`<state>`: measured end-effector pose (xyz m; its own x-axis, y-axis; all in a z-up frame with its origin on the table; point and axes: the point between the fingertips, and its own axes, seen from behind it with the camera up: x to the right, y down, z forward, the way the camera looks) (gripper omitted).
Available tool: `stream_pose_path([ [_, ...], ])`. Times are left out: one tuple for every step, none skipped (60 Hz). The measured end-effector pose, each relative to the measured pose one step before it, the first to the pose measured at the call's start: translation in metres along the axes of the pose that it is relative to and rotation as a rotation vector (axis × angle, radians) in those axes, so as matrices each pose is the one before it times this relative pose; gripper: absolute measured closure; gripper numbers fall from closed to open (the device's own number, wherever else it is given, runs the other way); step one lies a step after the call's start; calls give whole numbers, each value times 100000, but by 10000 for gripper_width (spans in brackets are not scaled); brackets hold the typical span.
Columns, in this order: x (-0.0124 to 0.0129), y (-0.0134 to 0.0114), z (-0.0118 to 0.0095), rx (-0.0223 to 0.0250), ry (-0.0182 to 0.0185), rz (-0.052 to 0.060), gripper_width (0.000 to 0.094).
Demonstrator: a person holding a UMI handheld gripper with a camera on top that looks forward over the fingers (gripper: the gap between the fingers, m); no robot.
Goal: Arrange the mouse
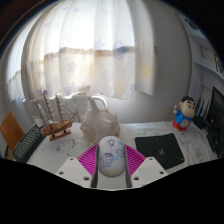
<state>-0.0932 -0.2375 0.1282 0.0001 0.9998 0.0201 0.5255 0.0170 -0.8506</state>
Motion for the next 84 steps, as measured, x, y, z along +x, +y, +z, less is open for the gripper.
stream_pose_path([
  [1335,-729,-65,1014,1232,-162,555],
  [1345,-700,9,1125,1168,-48,556],
  [1332,-592,103,983,1007,-93,556],
  [1320,-486,197,785,916,-209,554],
  [1413,-367,194,272,818,-350,556],
  [1364,-269,446,193,951,-419,554],
  [1301,-101,432,157,953,-290,553],
  [1345,13,490,55,940,-21,555],
  [1299,111,588,-167,875,162,556],
  [1178,264,623,-466,604,118,555],
  [1014,345,583,-748,172,-56,555],
  [1086,377,795,-944,-125,138,555],
  [977,444,780,-755,-81,269,555],
  [998,492,801,-816,70,247,554],
  [994,561,814,-874,281,91,555],
  [914,580,827,-819,305,-38,556],
  [798,607,822,-745,131,57,555],
  [442,618,679,-448,208,257,555],
  [603,570,732,-829,-542,240,556],
  [502,552,769,-649,-658,384,556],
  [425,580,737,-818,-656,361,556],
  [351,625,717,-1044,-676,319,553],
  [261,600,668,-1061,-744,266,551],
  [174,560,600,-999,-875,244,551],
  [147,526,565,-963,-845,221,550],
  [159,515,499,-1023,-744,96,542],
  [175,476,441,-974,-515,3,541],
  [12,378,339,-581,33,5,541],
  [122,332,293,-736,-405,94,536],
  [81,221,237,-324,-626,237,535],
  [-11,169,216,-161,-791,201,526],
  [-20,128,160,-67,-771,216,511],
  [-31,94,151,27,-813,263,503],
  [37,148,122,-208,-556,458,485],
  [36,186,135,-429,-135,552,479],
  [14,266,37,-722,-323,533,462],
  [39,270,65,-892,-345,538,444],
  [5,232,4,-751,-476,428,431],
  [-71,-43,-70,177,-690,283,406],
  [-34,-118,-136,484,-521,63,358],
  [210,-70,-211,181,408,-63,271],
  [381,-69,-256,117,1258,-337,187],
  [387,-112,-303,149,1458,-514,112],
  [336,-70,-288,36,1179,-582,67],
  [168,-126,-436,124,1017,-512,80],
  [42,-220,-423,172,249,-397,88],
  [41,-203,-556,53,250,-202,88],
  [12,-206,-652,107,142,-17,84],
  [-49,-210,-819,181,-19,116,85],
  [-147,-277,-780,451,-381,56,86],
  [-142,-249,-887,379,-436,-306,85],
  [-65,-182,-955,179,-63,-726,84],
  [59,-154,-990,38,429,-998,85],
  [53,-140,-1058,54,640,-947,86],
  [0,-125,-1188,128,537,-805,82],
  [-91,-137,-1121,187,219,-835,83],
  [-143,-47,-1126,40,-102,-979,83],
  [-160,58,-1144,-238,-123,-1079,84],
  [-97,157,-1132,-526,177,-985,86],
  [-18,209,-1126,-701,476,-710,89],
  [-48,246,-1069,-524,342,-384,91],
  [-160,234,-1075,-371,102,-221,89],
  [-242,191,-1126,-338,-190,-221,89],
  [-239,246,-1098,-359,-229,-237,93],
  [-217,288,-1036,-475,-110,-214,91],
  [-184,330,-967,-535,37,-248,91],
  [-199,341,-899,-486,48,-362,91],
  [-169,336,-852,-381,95,-434,92],
  [-151,344,-775,-374,168,-380,91],
  [-129,476,-633,-31,268,-315,91],
  [-166,335,-602,-397,255,-118,90],
  [-198,358,-583,-406,92,-110,92],
  [-266,329,-522,-378,-166,-42,91],
  [-291,293,-476,-406,-348,49,93],
  [-239,312,-444,-429,-193,112,90],
  [-151,267,-356,-384,29,150,88],
  [-136,228,-296,-258,190,279,82],
  [-143,187,-338,11,309,493,83],
  [-93,139,-208,2,173,640,82],
  [-113,125,-175,-50,211,632,84],
  [-124,99,-132,19,219,537,84],
  [-81,72,-94,0,191,407,79],
  [-80,73,-97,-75,209,451,78],
  [-66,41,-36,-85,175,679,81],
])
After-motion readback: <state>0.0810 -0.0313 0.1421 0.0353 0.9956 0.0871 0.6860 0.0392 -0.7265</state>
